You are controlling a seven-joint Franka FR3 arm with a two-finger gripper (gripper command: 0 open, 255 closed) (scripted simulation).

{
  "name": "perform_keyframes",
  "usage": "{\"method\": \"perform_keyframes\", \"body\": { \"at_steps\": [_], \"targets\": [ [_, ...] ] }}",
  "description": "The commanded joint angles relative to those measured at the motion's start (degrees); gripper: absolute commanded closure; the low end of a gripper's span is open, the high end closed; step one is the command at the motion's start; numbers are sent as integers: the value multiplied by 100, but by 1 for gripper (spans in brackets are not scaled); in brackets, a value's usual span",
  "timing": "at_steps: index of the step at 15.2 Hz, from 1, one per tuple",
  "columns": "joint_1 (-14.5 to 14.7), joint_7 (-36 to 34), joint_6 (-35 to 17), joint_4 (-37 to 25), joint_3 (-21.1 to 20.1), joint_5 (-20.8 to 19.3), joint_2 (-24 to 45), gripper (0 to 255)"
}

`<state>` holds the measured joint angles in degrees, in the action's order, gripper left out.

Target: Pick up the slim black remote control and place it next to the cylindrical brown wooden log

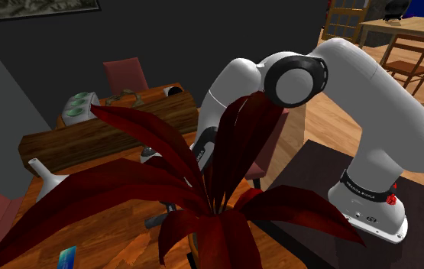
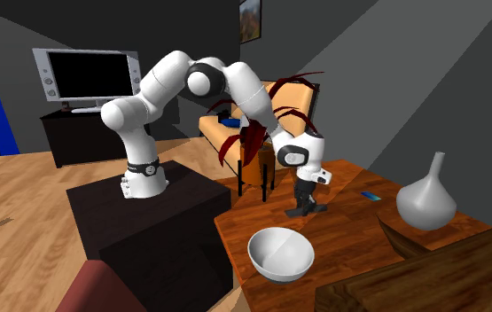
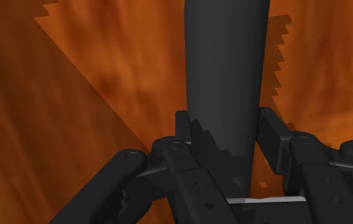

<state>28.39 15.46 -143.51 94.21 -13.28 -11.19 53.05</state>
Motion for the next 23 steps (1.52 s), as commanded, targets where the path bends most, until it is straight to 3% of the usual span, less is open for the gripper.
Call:
{"method": "perform_keyframes", "body": {
  "at_steps": [1, 23],
  "targets": [
    [-14, -2, 56, 68, -25, 16, -119, 255],
    [-245, 76, 975, 500, -318, 280, -1469, 255]
  ]
}}
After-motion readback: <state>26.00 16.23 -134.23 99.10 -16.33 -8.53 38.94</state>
